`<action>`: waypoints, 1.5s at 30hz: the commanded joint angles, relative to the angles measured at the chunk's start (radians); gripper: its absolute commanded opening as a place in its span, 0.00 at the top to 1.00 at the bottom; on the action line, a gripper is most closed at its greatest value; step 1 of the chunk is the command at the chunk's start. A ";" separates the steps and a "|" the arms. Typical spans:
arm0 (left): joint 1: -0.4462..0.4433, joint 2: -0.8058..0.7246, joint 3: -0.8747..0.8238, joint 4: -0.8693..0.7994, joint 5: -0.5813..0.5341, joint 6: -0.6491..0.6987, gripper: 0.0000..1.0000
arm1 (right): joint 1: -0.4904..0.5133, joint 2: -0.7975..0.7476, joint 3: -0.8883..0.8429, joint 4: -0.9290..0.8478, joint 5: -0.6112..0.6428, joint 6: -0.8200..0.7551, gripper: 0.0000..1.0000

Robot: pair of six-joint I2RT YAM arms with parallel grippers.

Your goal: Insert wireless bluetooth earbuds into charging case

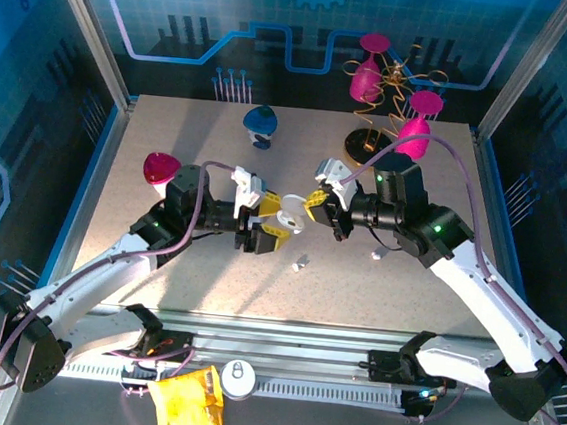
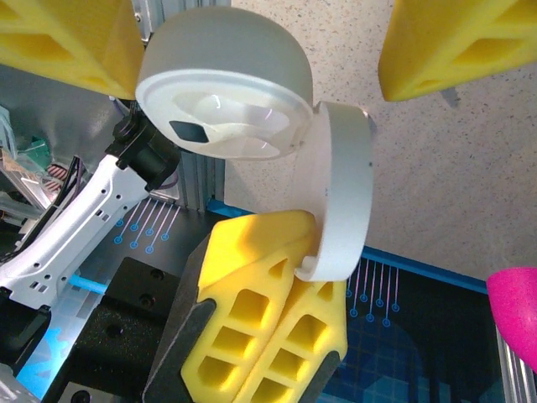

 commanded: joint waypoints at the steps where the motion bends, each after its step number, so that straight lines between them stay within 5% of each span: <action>1: -0.009 0.003 0.025 0.022 0.008 -0.002 0.30 | 0.015 -0.001 0.002 0.015 0.011 -0.016 1.00; 16: -0.016 0.000 0.026 0.022 0.009 0.006 0.35 | 0.020 0.014 0.013 -0.005 0.006 -0.025 1.00; 35: -0.019 -0.005 0.019 0.012 0.023 0.029 0.62 | 0.021 0.021 0.021 -0.006 0.025 -0.016 1.00; 40: -0.018 -0.006 0.011 0.027 0.022 0.034 0.62 | 0.021 0.014 0.019 0.004 0.019 -0.004 0.86; 45: -0.018 -0.008 -0.001 0.050 0.018 0.030 0.62 | 0.020 -0.011 0.006 0.031 0.005 0.008 0.59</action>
